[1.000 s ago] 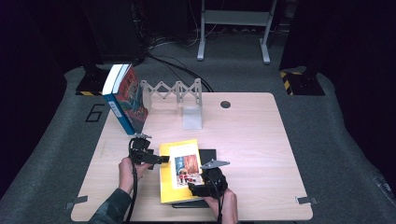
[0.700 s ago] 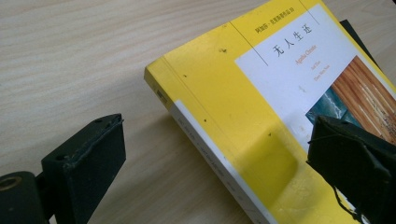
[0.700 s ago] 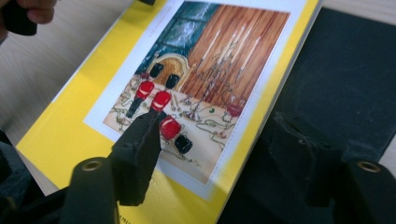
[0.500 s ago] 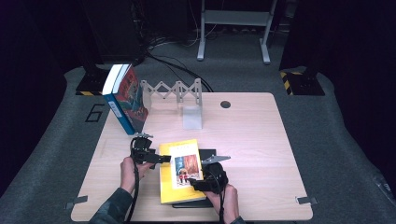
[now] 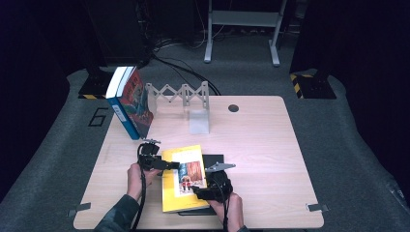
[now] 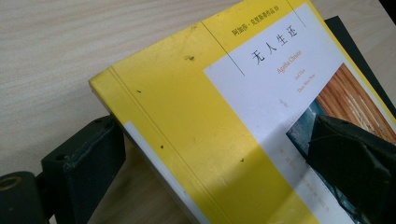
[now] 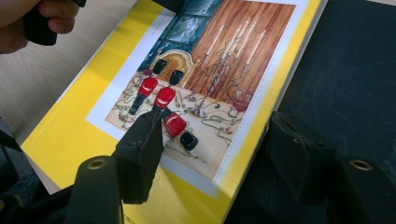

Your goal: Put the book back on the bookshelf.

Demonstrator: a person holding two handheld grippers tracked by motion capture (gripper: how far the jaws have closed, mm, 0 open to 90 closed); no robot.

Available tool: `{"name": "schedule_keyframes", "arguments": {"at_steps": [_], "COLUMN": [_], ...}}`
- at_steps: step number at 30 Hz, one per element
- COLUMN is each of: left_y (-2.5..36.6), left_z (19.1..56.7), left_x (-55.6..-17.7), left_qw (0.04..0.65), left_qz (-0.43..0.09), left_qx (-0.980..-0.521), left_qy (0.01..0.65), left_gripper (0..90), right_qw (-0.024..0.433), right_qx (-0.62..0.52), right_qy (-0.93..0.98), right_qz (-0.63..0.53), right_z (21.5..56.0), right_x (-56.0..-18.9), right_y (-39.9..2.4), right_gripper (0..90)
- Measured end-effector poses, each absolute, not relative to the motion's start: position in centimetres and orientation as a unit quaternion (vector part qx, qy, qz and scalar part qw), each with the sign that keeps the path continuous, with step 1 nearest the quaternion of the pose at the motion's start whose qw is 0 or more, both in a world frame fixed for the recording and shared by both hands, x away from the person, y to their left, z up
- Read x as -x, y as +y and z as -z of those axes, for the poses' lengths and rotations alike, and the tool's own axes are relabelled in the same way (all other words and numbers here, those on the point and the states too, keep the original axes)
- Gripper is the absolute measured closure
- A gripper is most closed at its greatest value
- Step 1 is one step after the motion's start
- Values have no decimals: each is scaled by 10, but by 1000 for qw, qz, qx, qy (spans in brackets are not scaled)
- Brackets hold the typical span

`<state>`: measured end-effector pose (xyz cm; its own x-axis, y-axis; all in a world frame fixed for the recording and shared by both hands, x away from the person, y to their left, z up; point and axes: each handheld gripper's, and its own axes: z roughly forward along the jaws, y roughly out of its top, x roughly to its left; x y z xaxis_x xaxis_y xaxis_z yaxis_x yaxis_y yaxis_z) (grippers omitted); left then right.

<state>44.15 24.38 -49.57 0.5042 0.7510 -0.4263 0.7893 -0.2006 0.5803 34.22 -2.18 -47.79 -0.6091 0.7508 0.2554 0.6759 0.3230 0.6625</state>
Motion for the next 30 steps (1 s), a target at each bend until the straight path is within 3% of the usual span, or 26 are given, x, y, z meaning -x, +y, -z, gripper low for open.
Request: {"name": "schedule_keyframes", "arguments": {"at_steps": [14, 30], "left_y": [243, 242], "left_z": [499, 477], "left_x": [-443, -439], "left_qw": [396, 391], "left_qz": [55, 21], "left_qx": [-770, -784], "left_qy": [498, 482], "left_gripper": [52, 312], "right_qw": [46, 46], "right_qx": [-438, -434], "right_qy": [815, 819], "right_qz": [-378, -373], "right_z": [478, 477], "right_x": [-344, -347], "right_y": [-21, -20], "right_gripper": [355, 353]}}
